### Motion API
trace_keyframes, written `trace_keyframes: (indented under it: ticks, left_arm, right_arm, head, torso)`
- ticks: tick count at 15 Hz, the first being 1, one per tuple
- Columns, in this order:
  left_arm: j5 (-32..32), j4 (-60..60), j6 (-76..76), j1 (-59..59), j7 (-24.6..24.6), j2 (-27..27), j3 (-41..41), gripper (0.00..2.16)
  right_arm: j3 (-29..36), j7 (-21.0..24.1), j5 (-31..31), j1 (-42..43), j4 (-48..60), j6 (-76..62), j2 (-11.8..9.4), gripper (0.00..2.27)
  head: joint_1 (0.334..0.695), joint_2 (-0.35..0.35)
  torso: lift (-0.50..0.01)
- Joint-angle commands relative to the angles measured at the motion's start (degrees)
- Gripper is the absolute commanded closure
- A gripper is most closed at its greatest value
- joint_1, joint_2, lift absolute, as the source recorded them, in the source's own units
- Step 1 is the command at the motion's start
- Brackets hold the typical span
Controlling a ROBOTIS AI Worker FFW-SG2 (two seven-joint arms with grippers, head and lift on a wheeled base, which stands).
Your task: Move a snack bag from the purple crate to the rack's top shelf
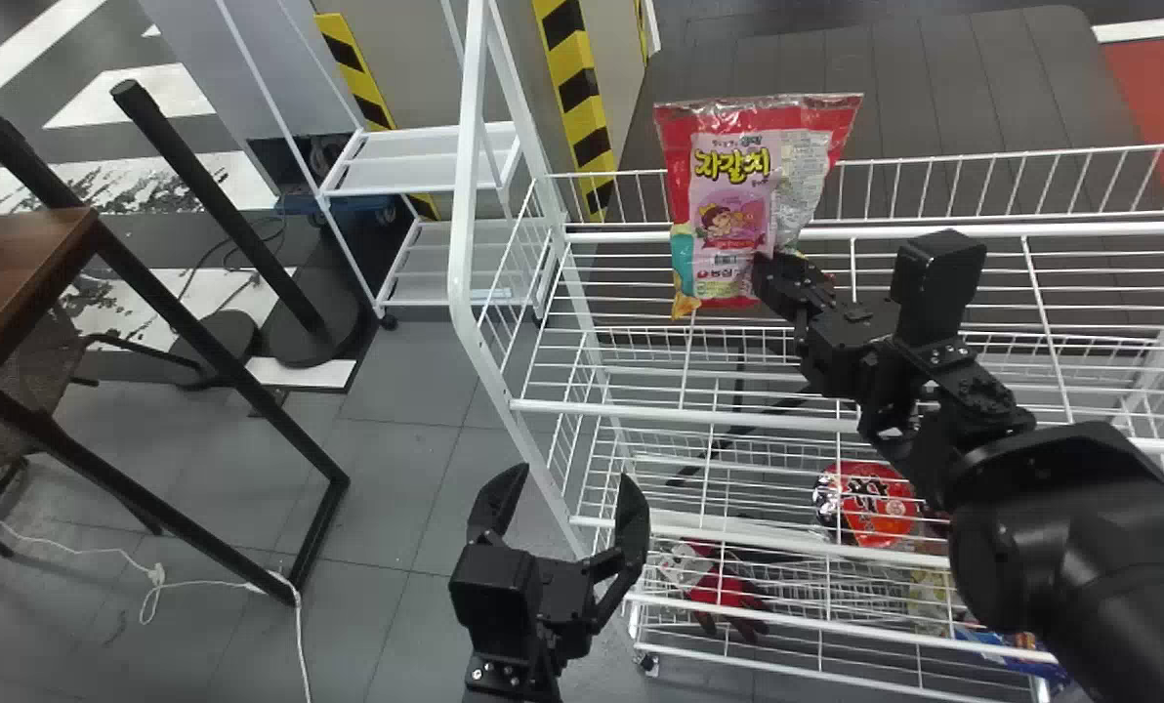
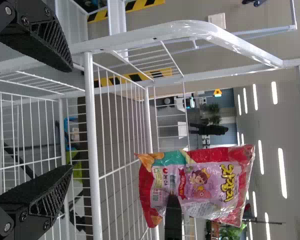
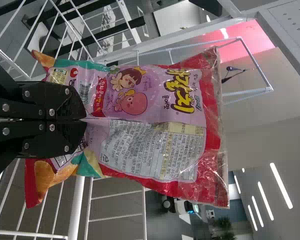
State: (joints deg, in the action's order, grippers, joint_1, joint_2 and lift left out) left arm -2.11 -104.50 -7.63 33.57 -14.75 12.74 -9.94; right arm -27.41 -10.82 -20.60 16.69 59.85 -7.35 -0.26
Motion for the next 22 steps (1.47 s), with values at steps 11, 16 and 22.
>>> trace_keyframes:
  ticks: [11, 16, 22]
  left_arm:
    - [0.1, 0.9, -2.6, 0.5, -0.5, 0.0, 0.4, 0.14]
    - [0.0, 1.0, -2.4, 0.6, -0.5, -0.1, 0.4, 0.14]
    - [-0.3, 1.4, -2.6, 0.6, -0.4, -0.3, 0.9, 0.14]
  right_arm:
    - [-0.1, -0.4, -2.8, 3.0, -5.9, -2.4, 0.3, 0.77]
    - [-0.5, -0.6, -2.7, 2.9, -5.8, -3.8, 0.3, 0.28]
    - [-1.1, -0.7, -1.2, 0.6, -4.1, -6.6, 0.3, 0.26]
  head:
    - [0.695, 0.267]
    - [0.695, 0.267]
    - [0.695, 0.274]
  torso:
    - [-0.001]
    - [-0.001]
    - [-0.001]
